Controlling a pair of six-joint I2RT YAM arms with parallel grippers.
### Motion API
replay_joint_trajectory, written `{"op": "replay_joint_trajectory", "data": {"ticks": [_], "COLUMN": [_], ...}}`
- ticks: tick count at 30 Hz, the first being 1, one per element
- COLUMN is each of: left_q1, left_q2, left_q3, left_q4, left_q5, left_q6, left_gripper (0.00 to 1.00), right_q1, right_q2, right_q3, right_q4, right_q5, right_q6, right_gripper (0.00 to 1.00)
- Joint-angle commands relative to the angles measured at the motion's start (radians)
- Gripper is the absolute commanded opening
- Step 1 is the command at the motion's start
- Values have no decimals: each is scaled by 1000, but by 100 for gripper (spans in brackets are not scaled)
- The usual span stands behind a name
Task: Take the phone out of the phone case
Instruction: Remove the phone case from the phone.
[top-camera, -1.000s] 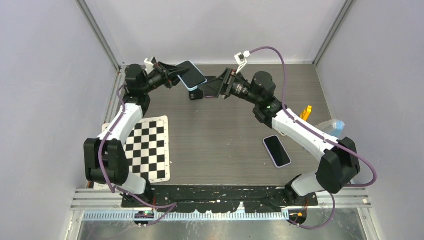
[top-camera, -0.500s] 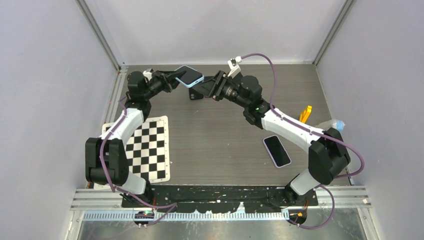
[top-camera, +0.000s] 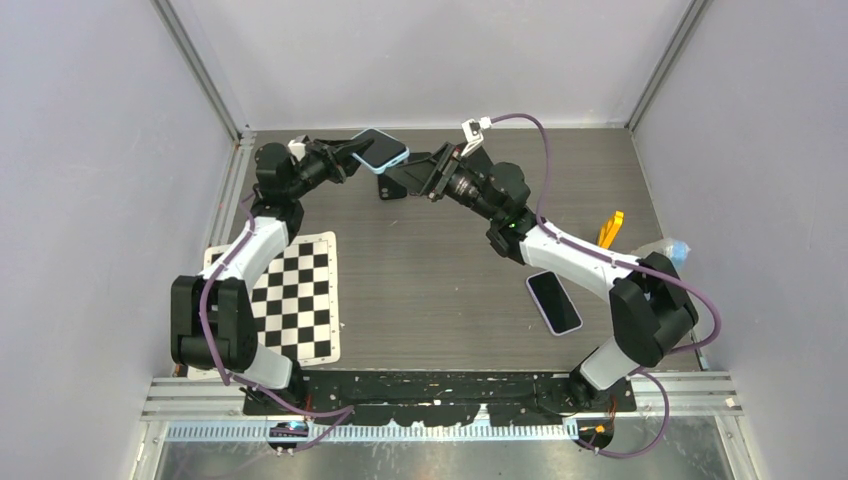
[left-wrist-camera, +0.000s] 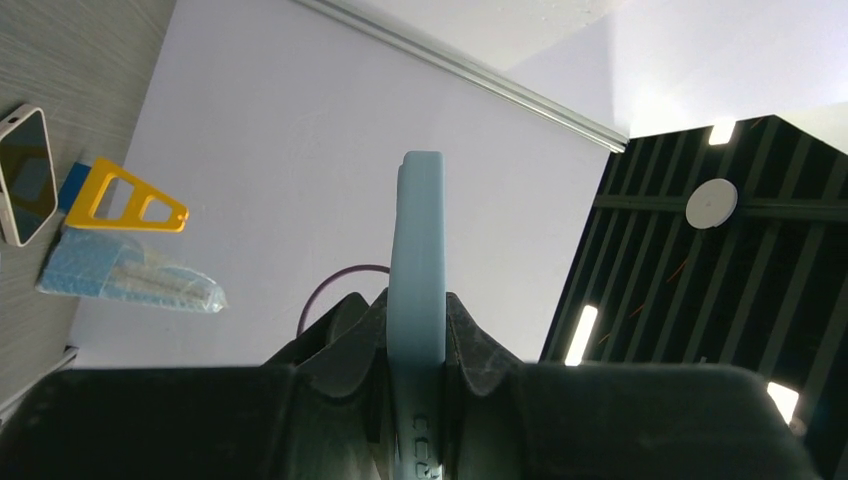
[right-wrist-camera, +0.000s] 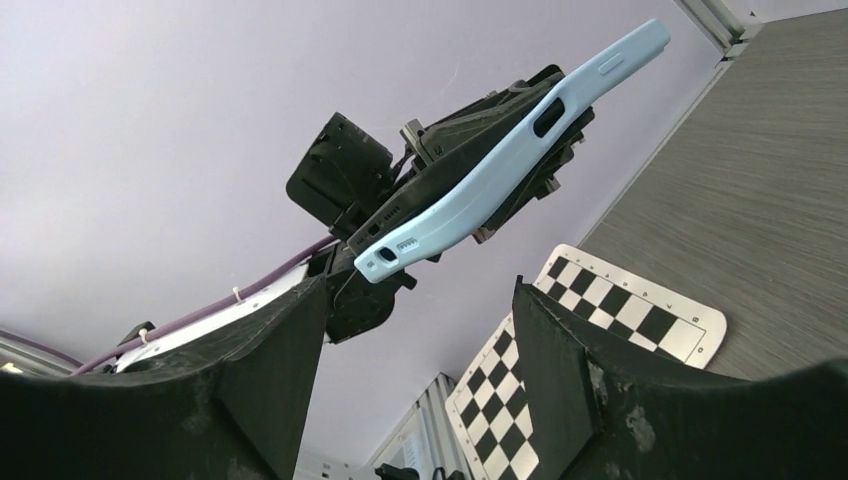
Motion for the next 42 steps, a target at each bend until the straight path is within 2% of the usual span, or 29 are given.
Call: {"op": "replay_joint_trajectory", "data": {"ticks": [1, 4, 6, 8, 15, 19, 22, 26, 35, 38, 39, 42], "left_q1": [-2, -2, -2, -2, -4, -8, -11, -14, -18, -17, -16, -16], "left_q2": [-49, -55, -57, -57, -66, -65, -66, -65, -73, -74, -74, -59], "left_q3": [-2, -13, -13, -8, -6, 8, 17, 25, 16, -3, -9, -11], "left_q4": [131, 138, 142, 142, 157, 183, 217, 274, 321, 318, 314, 276], "left_q5": [14, 12, 13, 19, 26, 33, 16, -1, -9, -19, -24, -45], "left_q6": [-36, -47, -48, -51, -55, -54, -52, -72, -103, -103, -97, -62], "left_gripper": [0, 0, 0, 0, 0, 0, 0, 0, 0, 0, 0, 0], "right_q1": [2, 2, 3, 3, 3, 2, 2, 1, 2, 2, 0, -1], "right_q2": [19, 27, 37, 49, 64, 69, 102, 161, 207, 175, 150, 92], "right_q3": [37, 48, 66, 77, 105, 143, 176, 237, 321, 287, 273, 216], "right_q4": [95, 68, -10, -41, -111, -284, -475, -637, -779, -670, -572, -450], "right_q5": [15, 37, 53, 70, 112, 191, 252, 256, 252, 224, 181, 109], "right_q6": [42, 44, 39, 42, 62, 79, 119, 132, 98, 55, 32, -120], "right_gripper": [70, 62, 50, 45, 43, 32, 17, 11, 9, 11, 19, 40]}}
